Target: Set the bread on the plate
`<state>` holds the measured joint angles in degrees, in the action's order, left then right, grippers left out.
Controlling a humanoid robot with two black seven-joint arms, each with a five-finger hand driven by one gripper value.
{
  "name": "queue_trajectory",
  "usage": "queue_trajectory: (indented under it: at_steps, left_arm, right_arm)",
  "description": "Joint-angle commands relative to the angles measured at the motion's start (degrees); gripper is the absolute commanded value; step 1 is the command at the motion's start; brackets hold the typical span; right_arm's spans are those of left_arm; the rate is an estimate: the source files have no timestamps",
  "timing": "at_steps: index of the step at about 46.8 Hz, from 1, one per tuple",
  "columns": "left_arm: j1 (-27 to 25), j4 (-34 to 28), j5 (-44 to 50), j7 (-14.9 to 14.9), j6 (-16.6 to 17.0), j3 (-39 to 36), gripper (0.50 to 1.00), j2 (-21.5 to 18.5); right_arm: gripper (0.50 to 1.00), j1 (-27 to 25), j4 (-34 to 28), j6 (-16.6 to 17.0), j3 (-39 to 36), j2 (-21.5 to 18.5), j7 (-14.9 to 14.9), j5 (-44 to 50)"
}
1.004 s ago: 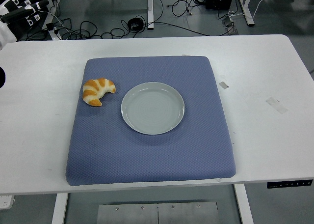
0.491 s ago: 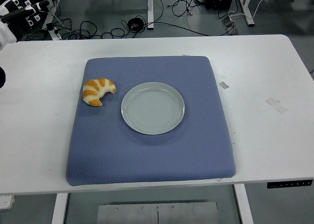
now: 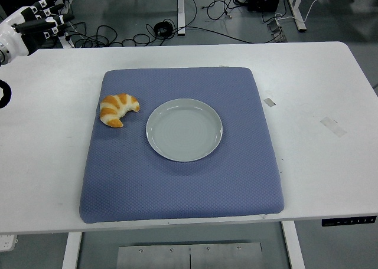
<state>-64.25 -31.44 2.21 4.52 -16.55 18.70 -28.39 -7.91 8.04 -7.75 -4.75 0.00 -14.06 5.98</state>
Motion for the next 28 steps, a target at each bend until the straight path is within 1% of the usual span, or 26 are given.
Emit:
queue_trajectory:
  at_steps: [1,9,24,28]
  left_arm:
    - [-1.1,-0.3,0.0,0.0,-0.1,-2.3,0.971,0.0]
    - [-3.9,-0.4,-0.8,-0.4,-0.6,-5.4,0.971,-0.3]
    - [-11.8,-1.1,-2.6,-0.5,-0.7,-18.5,0.969,-0.2]
    - [-13.6,-2.8,-3.3,-0.6,-0.7,-21.2,0.968,-0.2]
  right_arm:
    - [1.000,0.0,0.0,-0.1,0.0,0.0,0.0,0.0]
    - [1.000,0.0,0.0,-0.1,0.0,0.0,0.0,0.0]
    - [1.000,0.0,0.0,0.0,0.0,0.0,0.0,0.0]
    - [1.000,0.0,0.1,0.0,0.0,0.0,0.0,0.0]
